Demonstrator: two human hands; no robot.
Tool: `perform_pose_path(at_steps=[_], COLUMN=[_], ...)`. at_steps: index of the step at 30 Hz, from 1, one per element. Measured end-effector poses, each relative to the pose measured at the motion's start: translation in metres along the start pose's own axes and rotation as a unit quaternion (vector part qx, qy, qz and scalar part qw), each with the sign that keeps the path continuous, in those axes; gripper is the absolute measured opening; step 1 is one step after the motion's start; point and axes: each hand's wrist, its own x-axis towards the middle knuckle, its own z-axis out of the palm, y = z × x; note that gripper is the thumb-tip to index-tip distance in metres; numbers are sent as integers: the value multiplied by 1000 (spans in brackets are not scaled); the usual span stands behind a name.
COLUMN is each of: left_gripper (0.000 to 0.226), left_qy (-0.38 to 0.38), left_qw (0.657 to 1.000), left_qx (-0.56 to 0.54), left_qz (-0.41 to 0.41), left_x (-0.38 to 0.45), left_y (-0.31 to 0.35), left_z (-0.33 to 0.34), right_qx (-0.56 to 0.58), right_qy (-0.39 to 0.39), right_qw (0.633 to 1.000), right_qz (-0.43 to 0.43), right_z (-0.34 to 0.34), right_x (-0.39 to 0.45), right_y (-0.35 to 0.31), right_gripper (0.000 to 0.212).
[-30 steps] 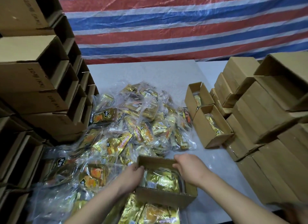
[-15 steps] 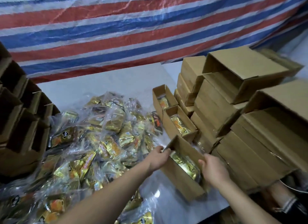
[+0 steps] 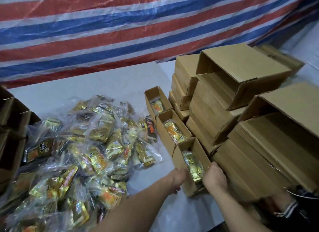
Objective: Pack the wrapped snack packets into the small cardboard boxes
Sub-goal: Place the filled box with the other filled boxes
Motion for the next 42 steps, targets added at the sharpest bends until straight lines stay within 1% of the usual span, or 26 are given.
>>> perform_pose_path(at_steps=[1,4,7,9,11,13,15,17,19,21,23,25,27,29,30,32,33,34,36,39,42], left_gripper=[52,21,24,24,32,37,41,43,48,42,43,47,42,32,27,25,26,28,25,20,17], left_qy=[-16,-64,-72,-82,-90,-86,-63,-34,-9,19,47,94,135,170,194,259,291,316,344,369,368], left_qw=[999,992,986,983,979,978,982,989,994,995,994,990,982,972,967,951,941,932,923,916,921], left_qx=[-31,-112,-149,-164,-181,-187,-178,-142,-103,-80,-52,-6,24,39,40,47,54,56,39,9,21], left_qz=[2,9,11,22,38,36,28,27,36,54,79,110,133,156,162,163,163,166,170,155,129], left_x=[2,5,6,8,8,12,12,8,2,-4,-13,-24,-41,-64,-76,-100,-112,-123,-145,-169,-182], left_y=[2,12,19,20,18,9,-1,-13,-25,-37,-52,-68,-85,-100,-107,-120,-127,-133,-150,-182,-216], left_z=[5,15,18,19,17,13,3,-13,-31,-49,-67,-86,-108,-132,-146,-176,-192,-206,-229,-250,-256], right_qx=[7,13,-24,-66,-66,-60,-93,-146,-171,-181,-193,-201,-201,-167,-137,-71,-30,19,69,64,25], right_qy=[3,27,62,99,126,95,45,26,29,22,11,25,59,88,96,116,98,64,-25,-137,-196], right_qw=[1000,1000,997,988,976,973,969,964,963,963,963,964,963,958,953,934,930,927,913,889,867], right_qz=[0,-5,-43,-99,-166,-202,-223,-222,-207,-200,-189,-175,-169,-215,-252,-329,-352,-369,-401,-431,-457], right_z=[-1,-7,-8,-4,3,11,21,24,21,22,23,24,21,18,20,24,26,27,35,52,71], right_x=[3,3,-7,-13,-19,-25,-25,-23,-21,-20,-20,-24,-30,-40,-45,-58,-67,-77,-100,-134,-158], right_y=[0,-1,-3,-4,-9,-14,-13,-10,-9,-12,-16,-21,-32,-56,-70,-105,-125,-145,-177,-209,-225], right_gripper=[21,23,33,42,44,47,48,44,40,37,36,34,39,41,36,24,21,20,20,9,12])
